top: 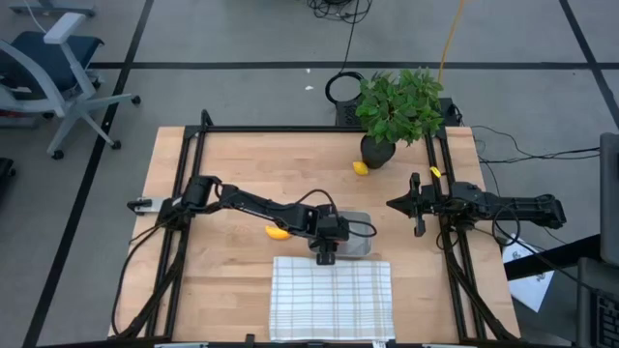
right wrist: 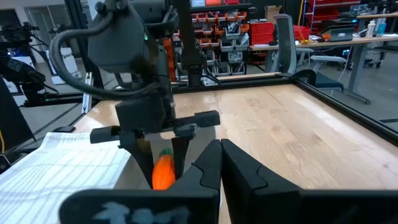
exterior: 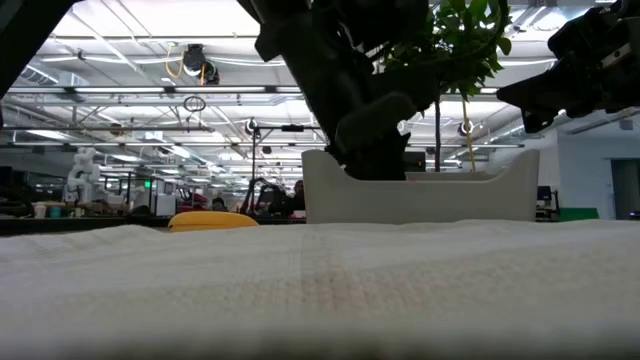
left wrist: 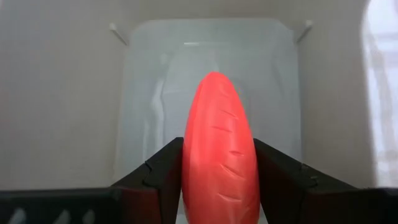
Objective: Pick and placing Produce into tupperware
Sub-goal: Put the orange carrot into the gray bin, then adjust the gray bin
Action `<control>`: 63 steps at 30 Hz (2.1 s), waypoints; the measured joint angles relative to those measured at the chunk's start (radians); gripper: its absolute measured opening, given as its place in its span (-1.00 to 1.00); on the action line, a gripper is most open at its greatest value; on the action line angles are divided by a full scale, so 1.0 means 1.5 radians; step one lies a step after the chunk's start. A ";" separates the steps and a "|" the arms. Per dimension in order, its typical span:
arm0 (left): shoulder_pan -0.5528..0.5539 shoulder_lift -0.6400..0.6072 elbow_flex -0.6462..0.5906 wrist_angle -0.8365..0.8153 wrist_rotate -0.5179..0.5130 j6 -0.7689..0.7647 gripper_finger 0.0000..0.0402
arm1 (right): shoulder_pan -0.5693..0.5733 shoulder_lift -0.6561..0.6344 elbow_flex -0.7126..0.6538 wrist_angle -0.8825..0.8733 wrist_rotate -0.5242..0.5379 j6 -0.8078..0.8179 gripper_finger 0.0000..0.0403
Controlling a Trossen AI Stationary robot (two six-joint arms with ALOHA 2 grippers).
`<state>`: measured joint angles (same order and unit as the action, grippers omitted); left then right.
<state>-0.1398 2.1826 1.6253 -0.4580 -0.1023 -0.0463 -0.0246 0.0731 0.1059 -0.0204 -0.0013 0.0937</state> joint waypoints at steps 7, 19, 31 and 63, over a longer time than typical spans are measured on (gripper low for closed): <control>0.001 0.006 0.001 0.004 0.005 0.000 -0.15 | 0.000 0.000 0.000 0.000 0.000 0.000 -1.00; 0.003 0.005 0.001 -0.001 0.033 0.010 -0.15 | 0.000 0.000 0.000 0.000 0.000 0.000 -1.00; 0.023 0.022 0.001 -0.003 0.051 0.003 -0.15 | 0.000 0.000 0.001 -0.001 0.000 0.000 -1.00; 0.023 -0.063 0.000 -0.026 0.048 0.082 0.20 | 0.000 0.000 0.001 -0.005 0.000 0.000 -1.00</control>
<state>-0.1051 2.0876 1.6249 -0.4966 -0.0304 0.0770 -0.0242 0.0734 0.1070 -0.0279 -0.0017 0.0937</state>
